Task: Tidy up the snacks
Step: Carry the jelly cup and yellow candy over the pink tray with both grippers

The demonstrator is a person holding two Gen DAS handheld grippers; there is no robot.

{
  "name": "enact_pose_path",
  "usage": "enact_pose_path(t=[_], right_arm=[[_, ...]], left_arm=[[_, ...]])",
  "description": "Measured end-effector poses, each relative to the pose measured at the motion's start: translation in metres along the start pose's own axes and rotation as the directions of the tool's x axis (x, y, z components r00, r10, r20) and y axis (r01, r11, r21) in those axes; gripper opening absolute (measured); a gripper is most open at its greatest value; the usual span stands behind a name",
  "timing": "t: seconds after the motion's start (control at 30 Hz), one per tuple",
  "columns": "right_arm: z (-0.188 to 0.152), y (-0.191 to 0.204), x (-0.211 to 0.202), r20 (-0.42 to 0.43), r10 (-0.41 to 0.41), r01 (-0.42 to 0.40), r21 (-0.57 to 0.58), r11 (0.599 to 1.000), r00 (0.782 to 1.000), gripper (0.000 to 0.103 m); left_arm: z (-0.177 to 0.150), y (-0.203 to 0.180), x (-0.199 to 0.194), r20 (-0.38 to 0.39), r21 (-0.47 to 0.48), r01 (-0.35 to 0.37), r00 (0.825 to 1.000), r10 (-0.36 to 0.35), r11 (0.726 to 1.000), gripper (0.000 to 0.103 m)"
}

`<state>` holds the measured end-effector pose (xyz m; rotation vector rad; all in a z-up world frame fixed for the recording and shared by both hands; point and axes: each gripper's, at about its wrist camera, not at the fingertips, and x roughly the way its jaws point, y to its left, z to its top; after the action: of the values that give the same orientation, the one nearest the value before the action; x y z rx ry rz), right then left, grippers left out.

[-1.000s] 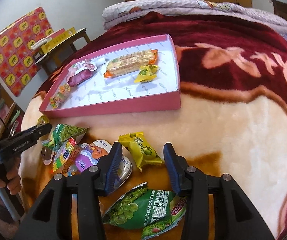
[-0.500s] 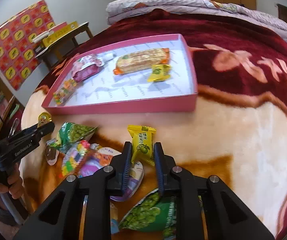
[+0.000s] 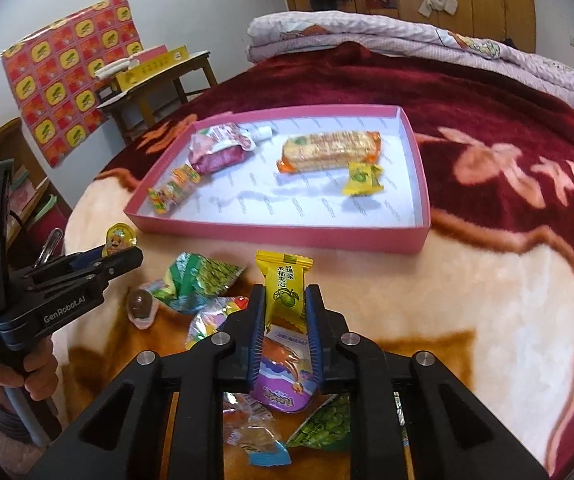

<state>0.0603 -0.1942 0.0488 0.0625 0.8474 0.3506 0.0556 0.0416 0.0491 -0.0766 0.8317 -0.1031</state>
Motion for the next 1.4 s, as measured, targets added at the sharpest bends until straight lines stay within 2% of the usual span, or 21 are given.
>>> enact_pose_path(t=[0.4,0.9,1.4], right_arm=[[0.017,0.012,-0.013,0.043,0.015,-0.013,-0.049,0.999,0.999,0.02],[0.042,0.025,-0.022,0.089,0.012,-0.002,-0.114,0.993,0.996,0.02],[0.058,0.006,-0.009,0.084,-0.004,0.01,-0.08,0.997,0.996,0.02]], left_arm=[[0.012,-0.009,-0.024,0.045,0.011,0.019,0.999,-0.02,1.0,0.031],[0.037,-0.012,-0.036,0.085,0.051,0.014,0.996,-0.018,0.999,0.031],[0.05,-0.023,-0.003,0.044,0.067,0.042,0.998,-0.045,0.997,0.031]])
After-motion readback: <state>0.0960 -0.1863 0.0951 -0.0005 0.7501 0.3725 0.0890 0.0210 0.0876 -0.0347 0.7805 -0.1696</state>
